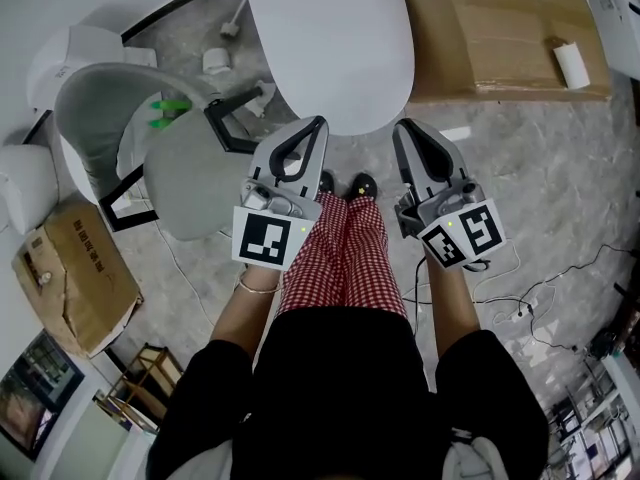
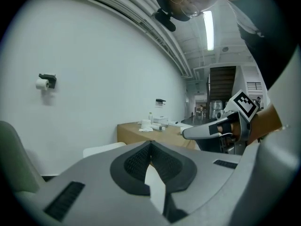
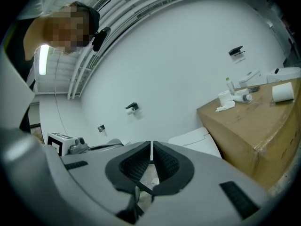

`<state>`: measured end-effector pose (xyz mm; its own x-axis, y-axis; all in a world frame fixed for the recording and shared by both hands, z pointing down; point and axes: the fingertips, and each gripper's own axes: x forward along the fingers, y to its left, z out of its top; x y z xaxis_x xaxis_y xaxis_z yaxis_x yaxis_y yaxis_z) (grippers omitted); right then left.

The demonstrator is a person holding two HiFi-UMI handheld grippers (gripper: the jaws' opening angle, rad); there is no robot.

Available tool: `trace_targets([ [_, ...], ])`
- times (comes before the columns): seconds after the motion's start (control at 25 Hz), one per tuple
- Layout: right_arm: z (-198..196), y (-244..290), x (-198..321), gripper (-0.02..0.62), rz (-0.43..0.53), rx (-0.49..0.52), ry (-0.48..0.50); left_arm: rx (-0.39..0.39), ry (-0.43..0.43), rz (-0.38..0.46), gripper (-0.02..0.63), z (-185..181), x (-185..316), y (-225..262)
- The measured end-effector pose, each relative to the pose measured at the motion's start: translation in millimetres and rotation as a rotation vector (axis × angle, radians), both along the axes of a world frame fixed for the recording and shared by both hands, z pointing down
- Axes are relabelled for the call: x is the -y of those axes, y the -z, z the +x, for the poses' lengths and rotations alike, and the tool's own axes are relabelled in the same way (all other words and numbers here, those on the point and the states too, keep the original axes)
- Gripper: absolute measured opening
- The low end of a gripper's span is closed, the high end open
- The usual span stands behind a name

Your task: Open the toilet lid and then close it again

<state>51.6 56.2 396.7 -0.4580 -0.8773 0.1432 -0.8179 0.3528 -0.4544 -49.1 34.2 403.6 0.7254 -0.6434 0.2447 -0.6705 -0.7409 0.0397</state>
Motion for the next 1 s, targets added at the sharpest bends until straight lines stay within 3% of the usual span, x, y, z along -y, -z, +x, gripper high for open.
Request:
trace_targets([
  [1.0, -26.7, -107.8, -15.5, 0.023, -0.153, 0.016, 0.005, 0.023, -0.004, -0.165, 0.003, -6.8, -27.6, -114.8],
])
